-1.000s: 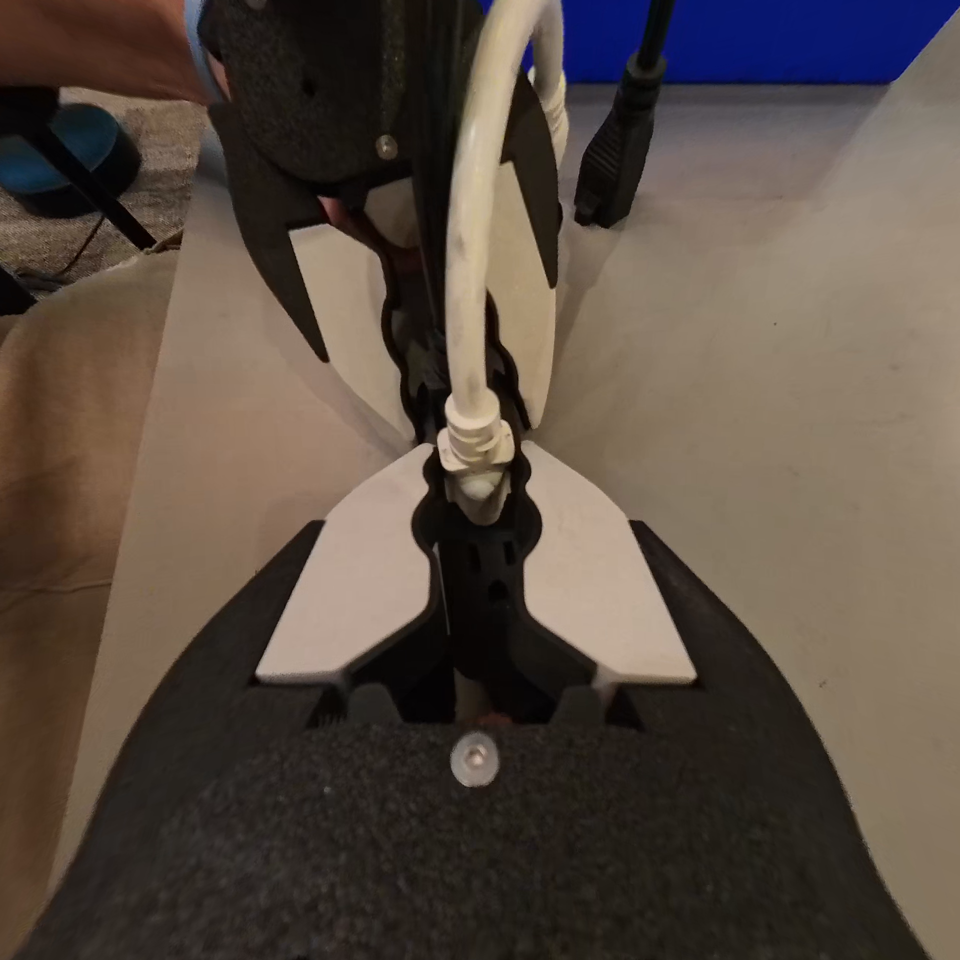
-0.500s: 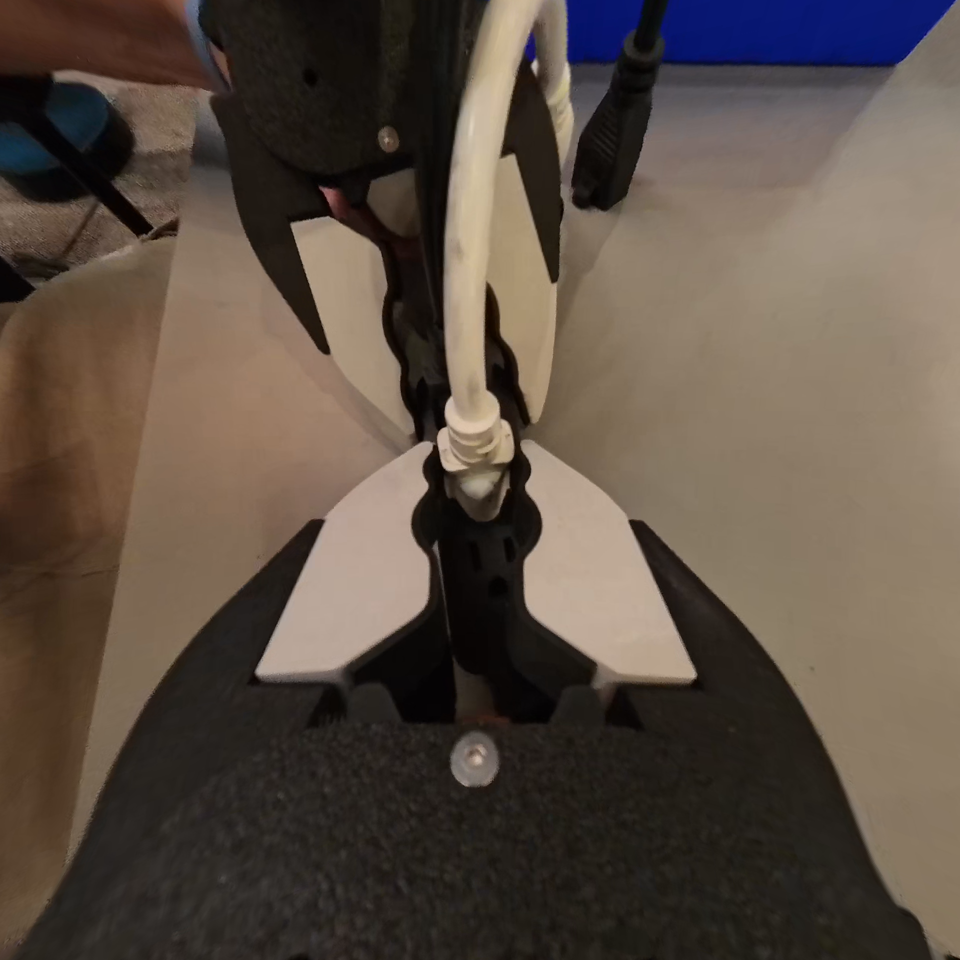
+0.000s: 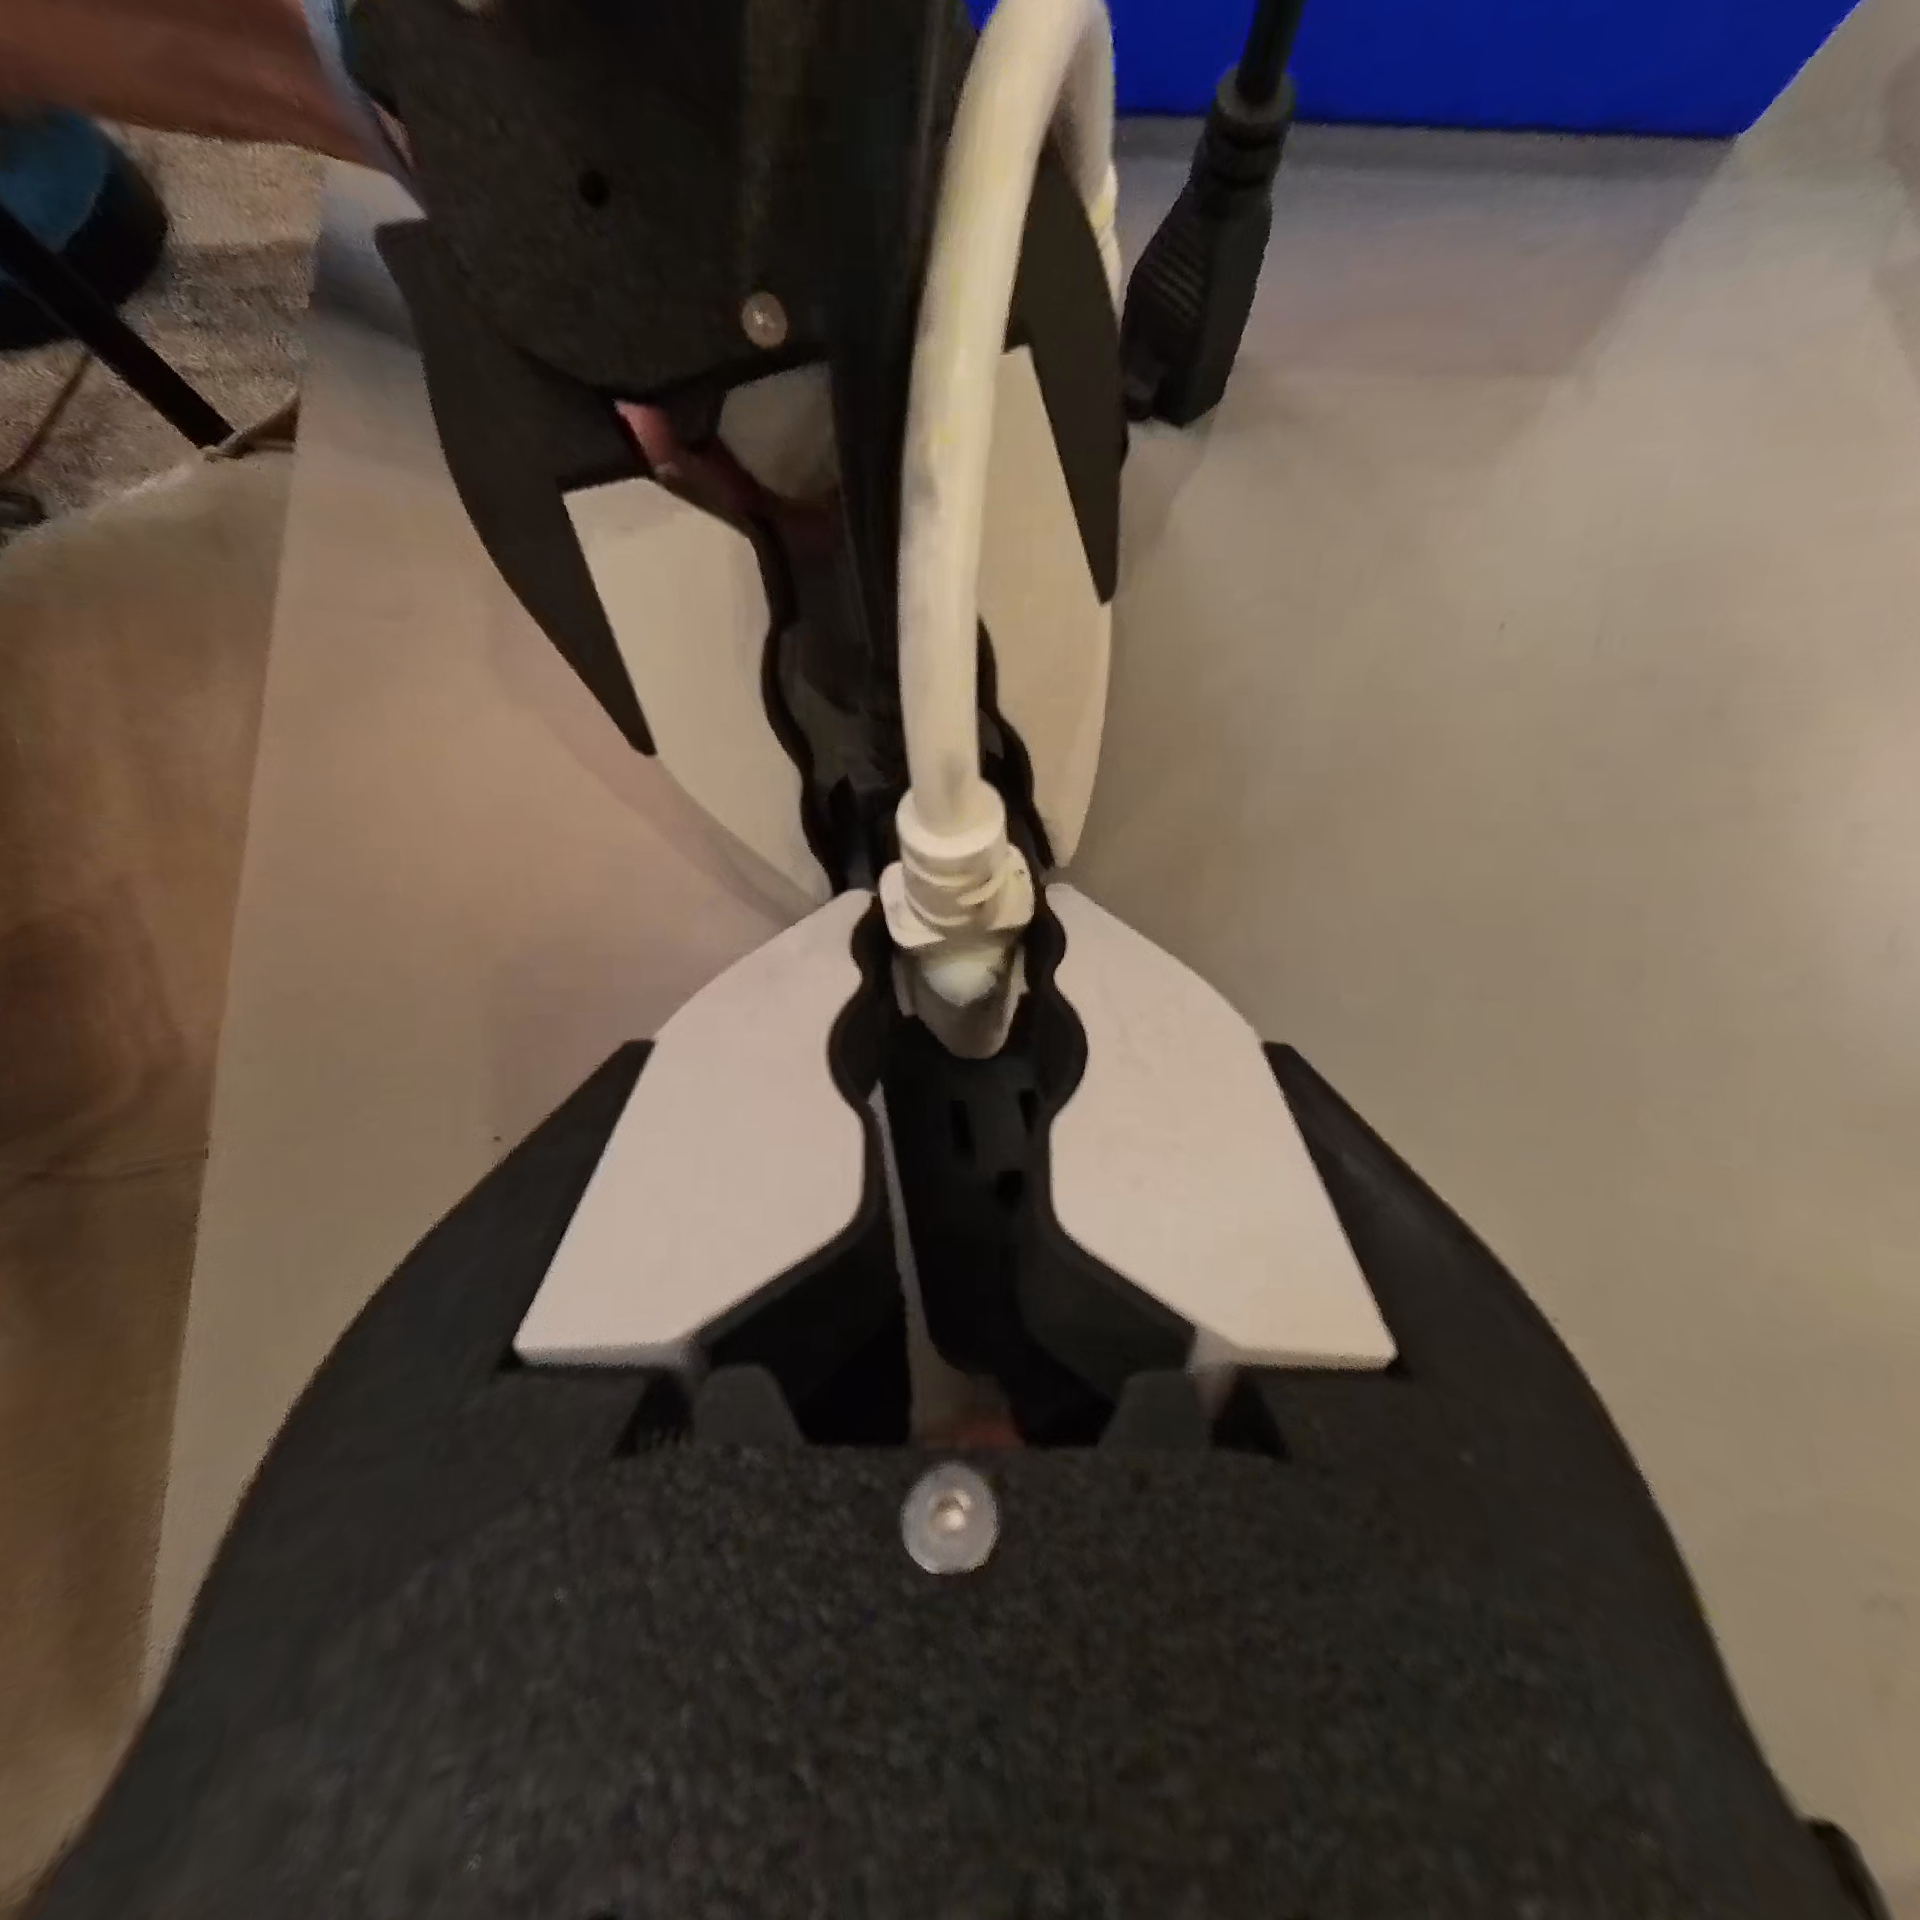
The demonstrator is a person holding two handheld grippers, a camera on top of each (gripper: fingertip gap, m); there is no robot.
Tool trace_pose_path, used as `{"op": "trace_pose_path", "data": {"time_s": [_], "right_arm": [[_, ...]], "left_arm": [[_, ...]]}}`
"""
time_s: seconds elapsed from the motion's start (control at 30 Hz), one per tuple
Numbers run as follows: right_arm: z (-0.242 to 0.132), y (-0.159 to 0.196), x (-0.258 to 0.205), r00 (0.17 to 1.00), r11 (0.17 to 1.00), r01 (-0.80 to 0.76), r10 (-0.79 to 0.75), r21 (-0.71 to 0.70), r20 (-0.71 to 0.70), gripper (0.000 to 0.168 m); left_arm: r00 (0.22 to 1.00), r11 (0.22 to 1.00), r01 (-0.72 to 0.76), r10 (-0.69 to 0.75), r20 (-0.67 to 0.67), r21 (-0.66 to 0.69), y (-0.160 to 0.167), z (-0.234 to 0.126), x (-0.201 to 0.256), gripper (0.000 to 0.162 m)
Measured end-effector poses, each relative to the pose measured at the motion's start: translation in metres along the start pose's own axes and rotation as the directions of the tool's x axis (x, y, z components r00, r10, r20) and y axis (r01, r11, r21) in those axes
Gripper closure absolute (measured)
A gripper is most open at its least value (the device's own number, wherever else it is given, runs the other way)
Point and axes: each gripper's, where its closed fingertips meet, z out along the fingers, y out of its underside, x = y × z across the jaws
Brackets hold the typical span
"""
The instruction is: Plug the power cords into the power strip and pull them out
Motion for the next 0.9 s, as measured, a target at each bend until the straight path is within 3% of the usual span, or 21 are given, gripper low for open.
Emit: {"op": "trace_pose_path", "data": {"time_s": [0.13,0.27,0.37,0.63,0.9], "right_arm": [[-0.002,0.007,-0.005,0.998,0.997,-0.027,0.023,0.066,0.059,0.143],[0.000,0.005,-0.005,0.999,0.999,-0.029,0.028,0.042,0.038,0.143],[0.003,0.002,-0.007,0.997,0.997,-0.051,0.047,0.056,0.063,0.144],[0.004,0.001,-0.007,0.998,0.995,-0.048,0.043,0.090,0.049,0.144],[-0.002,-0.004,-0.006,0.999,0.993,-0.026,0.024,0.114,0.023,0.144]], "left_arm": [[1.000,1.000,0.004,-0.003,-0.021,0.027,0.002,-0.001,0.004,0.116],[0.999,0.999,0.033,-0.032,-0.004,0.042,-0.001,-0.002,0.003,0.117],[0.997,0.978,0.076,-0.073,-0.022,0.194,-0.027,-0.016,0.006,0.120],[0.996,0.985,0.071,-0.062,-0.062,0.156,-0.018,-0.011,0.007,0.135],[0.996,0.986,0.054,-0.042,-0.075,0.160,-0.017,-0.011,0.008,0.134]]}}
